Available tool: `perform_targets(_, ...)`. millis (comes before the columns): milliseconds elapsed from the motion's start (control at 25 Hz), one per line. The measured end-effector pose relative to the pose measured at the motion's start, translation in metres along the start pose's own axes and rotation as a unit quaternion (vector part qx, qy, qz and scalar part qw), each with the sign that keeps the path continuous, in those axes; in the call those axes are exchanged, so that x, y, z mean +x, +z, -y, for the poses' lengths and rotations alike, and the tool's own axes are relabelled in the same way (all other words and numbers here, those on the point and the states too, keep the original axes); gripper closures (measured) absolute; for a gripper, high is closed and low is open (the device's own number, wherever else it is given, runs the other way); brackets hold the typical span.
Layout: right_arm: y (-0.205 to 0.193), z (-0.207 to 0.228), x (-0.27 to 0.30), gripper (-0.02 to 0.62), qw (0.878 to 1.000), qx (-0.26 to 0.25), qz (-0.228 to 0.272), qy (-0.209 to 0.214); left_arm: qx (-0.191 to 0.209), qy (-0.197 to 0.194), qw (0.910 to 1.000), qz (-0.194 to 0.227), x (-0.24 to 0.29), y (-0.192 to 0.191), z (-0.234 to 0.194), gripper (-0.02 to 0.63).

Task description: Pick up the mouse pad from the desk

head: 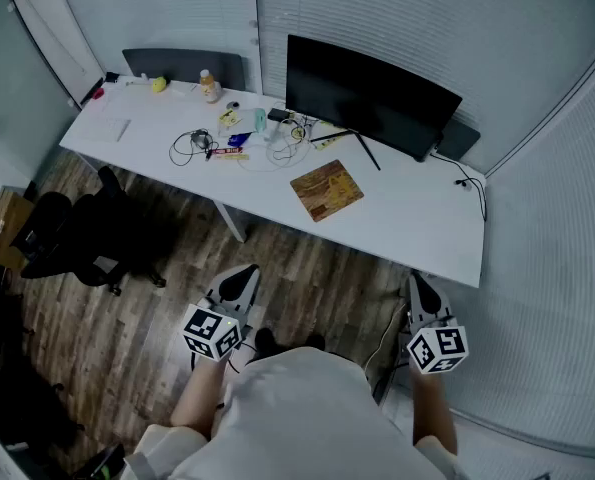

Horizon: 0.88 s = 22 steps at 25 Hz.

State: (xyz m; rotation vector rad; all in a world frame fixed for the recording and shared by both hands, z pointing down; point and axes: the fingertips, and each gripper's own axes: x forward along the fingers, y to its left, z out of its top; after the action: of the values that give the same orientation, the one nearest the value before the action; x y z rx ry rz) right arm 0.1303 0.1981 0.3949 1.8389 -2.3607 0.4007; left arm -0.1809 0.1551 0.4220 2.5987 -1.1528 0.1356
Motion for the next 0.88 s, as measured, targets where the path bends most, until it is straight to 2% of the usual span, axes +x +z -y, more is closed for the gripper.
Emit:
perform_targets(480,0.001,0.01,0.001,0.566,1.0,-0.005,-0.001,0.003,0.002,0.003,1.0,-0.001,0.008,-0.001,0.008,0.589)
perform_targets(880,0.001,0.035,0.002,0.565,1.0,-0.001,0.001,0.015,0.004,0.02,0.9998,-0.005,0.018,-0.008,0.02,0.589)
